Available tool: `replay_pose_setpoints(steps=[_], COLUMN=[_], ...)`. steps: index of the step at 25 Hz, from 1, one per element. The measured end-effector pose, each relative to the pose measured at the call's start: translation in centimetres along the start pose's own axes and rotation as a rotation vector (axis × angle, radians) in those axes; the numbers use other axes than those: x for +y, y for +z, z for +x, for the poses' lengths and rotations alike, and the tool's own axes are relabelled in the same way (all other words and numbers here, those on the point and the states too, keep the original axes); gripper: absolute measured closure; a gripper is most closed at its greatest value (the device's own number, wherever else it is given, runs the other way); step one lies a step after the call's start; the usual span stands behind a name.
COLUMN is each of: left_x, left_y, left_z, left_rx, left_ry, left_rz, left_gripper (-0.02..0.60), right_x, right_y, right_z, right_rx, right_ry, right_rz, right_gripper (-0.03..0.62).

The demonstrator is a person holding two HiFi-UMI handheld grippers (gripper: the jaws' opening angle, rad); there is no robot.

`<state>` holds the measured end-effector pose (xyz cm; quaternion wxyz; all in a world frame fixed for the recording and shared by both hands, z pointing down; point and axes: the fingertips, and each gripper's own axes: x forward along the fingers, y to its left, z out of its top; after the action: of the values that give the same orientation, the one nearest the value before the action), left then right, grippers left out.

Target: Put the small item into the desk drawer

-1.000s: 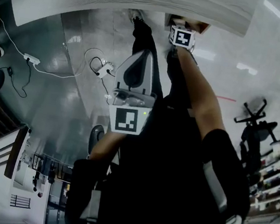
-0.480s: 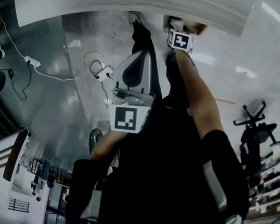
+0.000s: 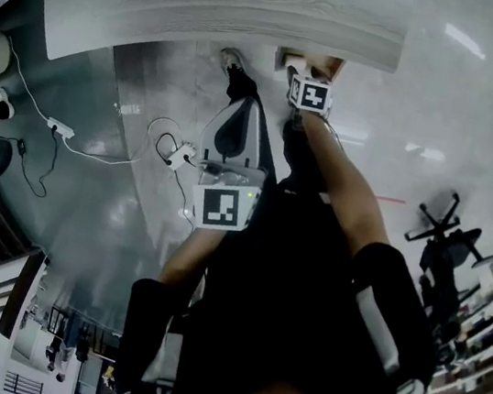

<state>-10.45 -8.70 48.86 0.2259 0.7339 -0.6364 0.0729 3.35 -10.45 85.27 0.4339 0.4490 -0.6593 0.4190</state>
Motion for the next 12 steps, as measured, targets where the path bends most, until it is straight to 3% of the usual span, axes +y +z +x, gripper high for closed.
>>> replay_pose_setpoints(steps=[3,12], left_x=[-1.0,-3.6], left_y=[0.9,3.1], left_z=[-0.4,-2.0], left_rx=[-0.017,-0.067], left_ry=[-0.007,-0.029], left_rz=[0.015,0.037], left_gripper=[0.584,0.584], right_x=[-0.3,-0.6], right_y=[0.6,2.4], right_z=[-2.6,-10.9], right_rx=[-0.021,-0.149], right_ry=[0.016,0.062], right_rz=[0.005,0.021], right_gripper=[0.361,0.516])
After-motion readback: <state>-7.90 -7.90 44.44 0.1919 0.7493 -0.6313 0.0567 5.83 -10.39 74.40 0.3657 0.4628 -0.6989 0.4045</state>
